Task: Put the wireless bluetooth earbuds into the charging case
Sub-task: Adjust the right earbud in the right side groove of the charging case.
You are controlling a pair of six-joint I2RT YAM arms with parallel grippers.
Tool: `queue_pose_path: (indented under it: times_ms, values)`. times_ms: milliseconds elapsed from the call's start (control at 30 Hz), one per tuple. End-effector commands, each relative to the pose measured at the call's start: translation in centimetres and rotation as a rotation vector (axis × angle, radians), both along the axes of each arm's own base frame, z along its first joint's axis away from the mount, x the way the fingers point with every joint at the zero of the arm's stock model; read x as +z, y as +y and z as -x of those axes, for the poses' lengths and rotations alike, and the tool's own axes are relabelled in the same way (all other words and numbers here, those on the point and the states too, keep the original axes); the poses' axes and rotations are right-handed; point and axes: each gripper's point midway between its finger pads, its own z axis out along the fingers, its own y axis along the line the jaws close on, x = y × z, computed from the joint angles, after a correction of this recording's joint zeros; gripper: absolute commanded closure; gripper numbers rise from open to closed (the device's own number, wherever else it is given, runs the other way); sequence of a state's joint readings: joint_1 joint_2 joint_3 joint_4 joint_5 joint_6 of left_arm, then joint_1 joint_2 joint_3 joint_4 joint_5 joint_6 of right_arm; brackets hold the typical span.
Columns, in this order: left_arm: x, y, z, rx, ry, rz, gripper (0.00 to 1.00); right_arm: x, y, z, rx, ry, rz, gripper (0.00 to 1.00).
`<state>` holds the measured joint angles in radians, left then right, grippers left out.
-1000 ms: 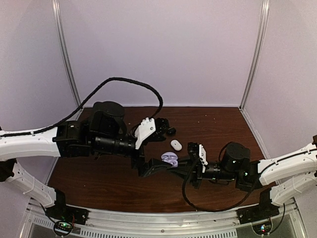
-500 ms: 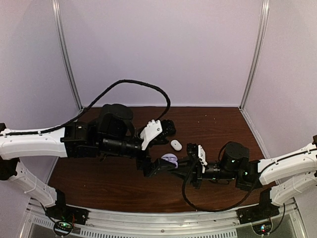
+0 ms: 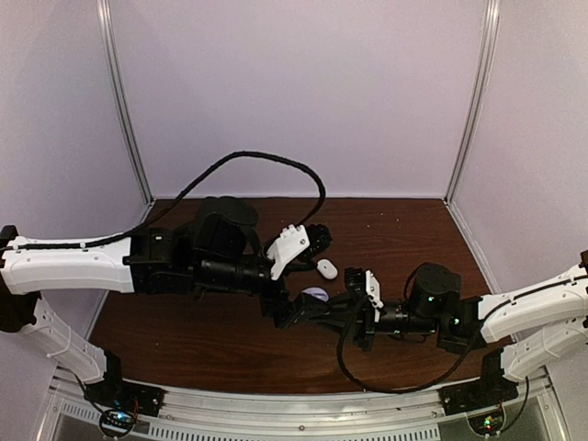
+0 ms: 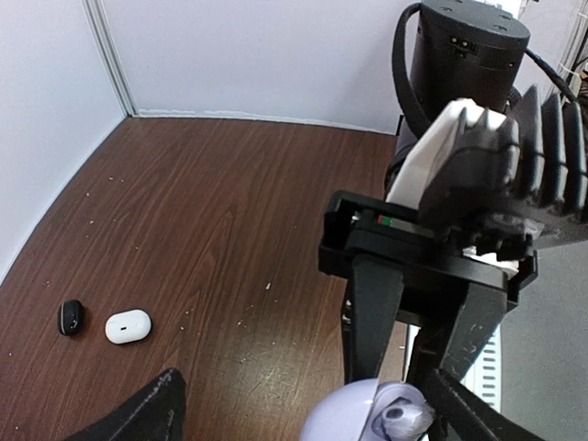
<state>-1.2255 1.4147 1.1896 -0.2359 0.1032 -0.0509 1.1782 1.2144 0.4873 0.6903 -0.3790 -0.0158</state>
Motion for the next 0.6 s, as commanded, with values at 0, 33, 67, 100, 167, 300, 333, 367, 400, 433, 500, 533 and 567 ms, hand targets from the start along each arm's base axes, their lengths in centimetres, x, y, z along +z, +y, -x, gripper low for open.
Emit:
queue_pose_path:
  times_ms: [0,33,67,100,167,300,333,367,400,433,500,533,567]
  values:
    - [0.7,0.0,-1.2,0.048,-0.016,0.018,0.09,3.6,-0.1,0.5,0.026,-0.042,-0.095,1.00]
    - [0.7,0.0,-1.3,0.050,-0.014,0.018,0.09,3.6,-0.2,0.5,0.023,-0.043,-0.097,1.00]
    - [0.7,0.1,-1.3,0.054,-0.012,0.018,0.09,3.8,-0.3,0.5,0.021,-0.046,-0.103,1.00]
    - [0.6,0.1,-1.4,0.059,-0.010,0.015,0.09,3.9,-0.4,0.5,0.020,-0.047,-0.107,1.00]
    - [0.5,0.2,-1.6,0.068,-0.006,0.012,0.09,4.0,-0.5,0.5,0.015,-0.048,-0.113,1.00]
    - [0.8,0.3,-1.1,0.040,-0.003,0.026,0.08,3.8,-0.5,0.4,0.009,-0.045,-0.108,1.00]
    - [1.2,0.3,-0.7,0.014,-0.009,0.041,0.06,3.8,-0.5,0.4,0.009,-0.043,-0.108,1.00]
    - [1.8,0.4,-0.2,-0.014,-0.017,0.064,0.04,3.7,-0.5,0.4,0.006,-0.041,-0.108,1.00]
    - [3.0,0.7,0.5,-0.045,-0.028,0.104,0.03,3.5,-0.5,0.3,0.002,-0.036,-0.107,1.00]
    - [3.7,0.9,1.0,-0.068,-0.037,0.131,0.02,3.4,-0.5,0.2,-0.002,-0.033,-0.103,1.00]
    - [4.9,1.4,1.6,-0.096,-0.057,0.171,0.02,3.2,-0.5,0.1,-0.003,-0.026,-0.102,1.00]
    - [5.1,1.6,1.7,-0.096,-0.063,0.175,0.02,3.2,-0.6,0.2,-0.002,-0.026,-0.103,1.00]
    - [5.2,1.8,1.7,-0.090,-0.066,0.176,0.02,3.2,-0.6,0.2,-0.002,-0.027,-0.106,1.00]
